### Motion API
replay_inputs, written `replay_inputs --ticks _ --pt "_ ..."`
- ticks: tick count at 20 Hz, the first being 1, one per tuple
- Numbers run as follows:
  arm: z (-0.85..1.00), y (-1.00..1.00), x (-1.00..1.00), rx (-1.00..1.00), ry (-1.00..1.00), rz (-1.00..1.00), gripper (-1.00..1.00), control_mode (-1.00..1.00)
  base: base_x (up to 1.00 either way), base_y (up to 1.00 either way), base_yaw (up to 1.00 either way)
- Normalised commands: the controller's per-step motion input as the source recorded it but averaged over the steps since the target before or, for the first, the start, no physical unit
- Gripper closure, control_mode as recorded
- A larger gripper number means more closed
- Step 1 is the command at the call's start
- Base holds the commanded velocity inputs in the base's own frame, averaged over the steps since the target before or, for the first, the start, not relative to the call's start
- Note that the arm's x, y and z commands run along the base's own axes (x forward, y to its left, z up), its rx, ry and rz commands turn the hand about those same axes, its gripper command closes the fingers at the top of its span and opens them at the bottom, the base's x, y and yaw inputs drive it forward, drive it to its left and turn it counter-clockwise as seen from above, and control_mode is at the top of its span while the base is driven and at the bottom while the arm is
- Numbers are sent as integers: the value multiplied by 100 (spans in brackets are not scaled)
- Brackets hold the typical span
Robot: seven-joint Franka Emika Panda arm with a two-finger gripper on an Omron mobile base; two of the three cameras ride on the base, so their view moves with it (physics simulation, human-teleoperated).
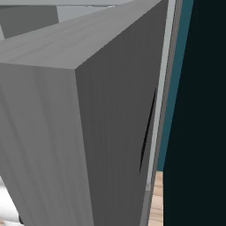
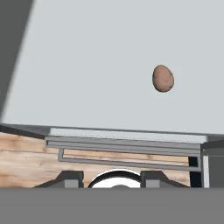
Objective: Pick the egg and butter from the fridge and place them by the bowl for mixing.
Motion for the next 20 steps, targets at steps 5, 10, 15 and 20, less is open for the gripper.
replay_inputs --ticks 5,10,15,20 --pt "0 -16 -9 0 -1 2 -100 -100 0 0 0" --pt "-5 -79 -20 3 -11 9 -100 -100 0 0 0" --pt "-33 -59 -7 0 -15 3 -100 -100 0 0 0" --pt "-64 -24 1 -1 -11 0 -100 -100 0 0 0"
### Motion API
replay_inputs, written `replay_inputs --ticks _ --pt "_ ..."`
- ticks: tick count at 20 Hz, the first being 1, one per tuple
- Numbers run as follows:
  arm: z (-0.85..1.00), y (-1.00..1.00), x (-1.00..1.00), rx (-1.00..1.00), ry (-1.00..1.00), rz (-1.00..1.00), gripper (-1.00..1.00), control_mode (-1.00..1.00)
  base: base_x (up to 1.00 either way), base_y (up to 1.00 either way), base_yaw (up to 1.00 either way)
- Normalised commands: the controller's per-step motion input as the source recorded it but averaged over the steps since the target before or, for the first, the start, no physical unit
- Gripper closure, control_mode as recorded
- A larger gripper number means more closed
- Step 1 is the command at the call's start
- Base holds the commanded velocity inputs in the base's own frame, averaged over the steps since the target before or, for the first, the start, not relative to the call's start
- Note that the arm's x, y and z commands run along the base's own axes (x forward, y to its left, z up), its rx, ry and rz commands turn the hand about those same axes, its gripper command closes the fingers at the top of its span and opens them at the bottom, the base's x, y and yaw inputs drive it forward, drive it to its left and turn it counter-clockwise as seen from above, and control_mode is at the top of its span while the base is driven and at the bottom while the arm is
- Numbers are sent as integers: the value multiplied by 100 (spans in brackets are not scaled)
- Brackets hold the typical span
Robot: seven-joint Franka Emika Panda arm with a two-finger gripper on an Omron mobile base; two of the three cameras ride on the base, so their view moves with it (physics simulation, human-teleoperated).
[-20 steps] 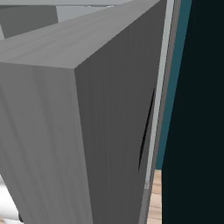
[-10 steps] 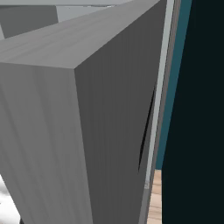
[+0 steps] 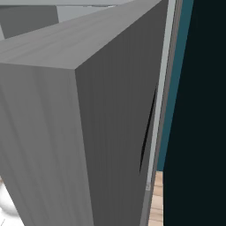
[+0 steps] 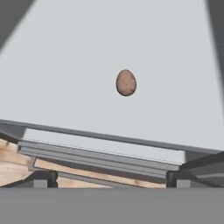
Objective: Pick the egg and butter from the fridge and place them by the bowl for mixing.
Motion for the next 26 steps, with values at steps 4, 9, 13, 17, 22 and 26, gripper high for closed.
replay_inputs --ticks 4,9,13,17,22,26 --pt "-55 -5 23 0 -10 -3 -100 -100 0 0 0" --pt "-40 2 41 0 -10 -9 -100 -100 0 0 0" --pt "-25 11 49 0 -8 -14 -100 -100 0 0 0" --pt "-3 2 32 0 -1 -7 -100 -100 0 0 0" --pt "0 0 27 0 0 0 -100 -100 0 0 0" --pt "-6 0 27 0 0 0 -100 -100 0 0 0"
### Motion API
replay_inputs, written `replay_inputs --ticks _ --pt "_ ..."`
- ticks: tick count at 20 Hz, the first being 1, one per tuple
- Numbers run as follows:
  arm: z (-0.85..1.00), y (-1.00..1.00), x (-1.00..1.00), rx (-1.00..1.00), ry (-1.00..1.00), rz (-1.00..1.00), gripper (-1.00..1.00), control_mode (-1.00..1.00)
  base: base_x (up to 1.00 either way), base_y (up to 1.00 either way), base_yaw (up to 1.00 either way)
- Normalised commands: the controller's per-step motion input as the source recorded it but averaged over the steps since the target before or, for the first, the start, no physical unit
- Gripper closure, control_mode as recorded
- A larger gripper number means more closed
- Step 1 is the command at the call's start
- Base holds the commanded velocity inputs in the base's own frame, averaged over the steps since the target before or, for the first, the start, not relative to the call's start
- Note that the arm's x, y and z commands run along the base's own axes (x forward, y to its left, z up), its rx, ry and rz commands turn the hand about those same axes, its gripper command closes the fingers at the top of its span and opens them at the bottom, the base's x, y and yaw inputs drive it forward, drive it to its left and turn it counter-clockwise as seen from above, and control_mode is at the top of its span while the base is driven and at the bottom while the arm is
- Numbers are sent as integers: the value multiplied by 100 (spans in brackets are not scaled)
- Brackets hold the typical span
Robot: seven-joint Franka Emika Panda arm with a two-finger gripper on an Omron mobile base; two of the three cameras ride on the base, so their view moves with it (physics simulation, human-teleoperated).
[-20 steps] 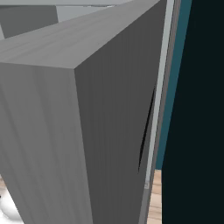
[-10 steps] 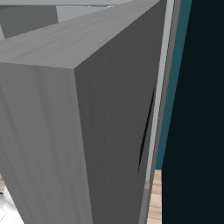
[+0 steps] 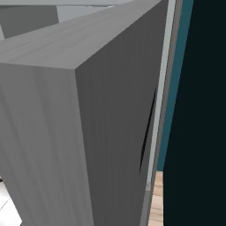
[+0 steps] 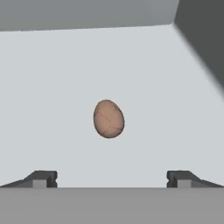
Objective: Pick the egg and butter from the fridge and place them by the bowl for mixing.
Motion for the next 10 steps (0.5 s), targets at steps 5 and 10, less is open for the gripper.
replay_inputs --ticks 5,10 --pt "-10 0 28 0 0 0 -100 -100 0 0 0" --pt "-11 0 28 0 0 0 -100 -100 0 0 0"
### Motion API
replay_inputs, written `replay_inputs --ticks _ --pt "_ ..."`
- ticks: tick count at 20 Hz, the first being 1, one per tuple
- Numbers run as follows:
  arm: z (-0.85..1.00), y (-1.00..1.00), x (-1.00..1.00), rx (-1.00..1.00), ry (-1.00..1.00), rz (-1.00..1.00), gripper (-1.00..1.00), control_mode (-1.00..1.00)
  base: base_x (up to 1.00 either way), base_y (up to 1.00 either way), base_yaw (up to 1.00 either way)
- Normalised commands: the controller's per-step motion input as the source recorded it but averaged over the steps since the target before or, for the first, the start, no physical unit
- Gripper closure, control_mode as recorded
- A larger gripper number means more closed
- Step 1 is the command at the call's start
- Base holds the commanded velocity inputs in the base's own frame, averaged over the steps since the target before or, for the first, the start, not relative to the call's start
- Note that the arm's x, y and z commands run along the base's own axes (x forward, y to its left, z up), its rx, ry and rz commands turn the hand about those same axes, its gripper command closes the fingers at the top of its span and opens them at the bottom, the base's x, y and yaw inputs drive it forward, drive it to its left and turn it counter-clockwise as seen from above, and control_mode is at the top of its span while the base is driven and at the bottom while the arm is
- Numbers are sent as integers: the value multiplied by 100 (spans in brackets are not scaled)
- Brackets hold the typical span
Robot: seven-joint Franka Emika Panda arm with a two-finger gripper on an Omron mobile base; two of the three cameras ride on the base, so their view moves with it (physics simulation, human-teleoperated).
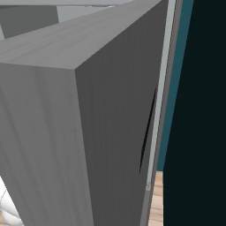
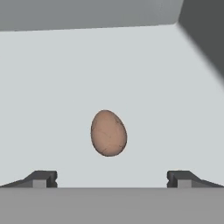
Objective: Pick the egg and butter from the fridge and place them by the bowl for mixing.
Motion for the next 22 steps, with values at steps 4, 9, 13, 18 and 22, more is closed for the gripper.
replay_inputs --ticks 4,9,13,18,22 --pt "-20 3 30 0 0 0 -100 -100 0 0 0" --pt "-25 4 29 0 0 0 -100 -100 0 0 0" --pt "-19 1 28 0 0 0 -100 -100 0 0 0" --pt "-19 0 26 0 0 0 -100 -100 0 0 0" --pt "-14 0 17 0 0 0 -100 -100 0 0 0"
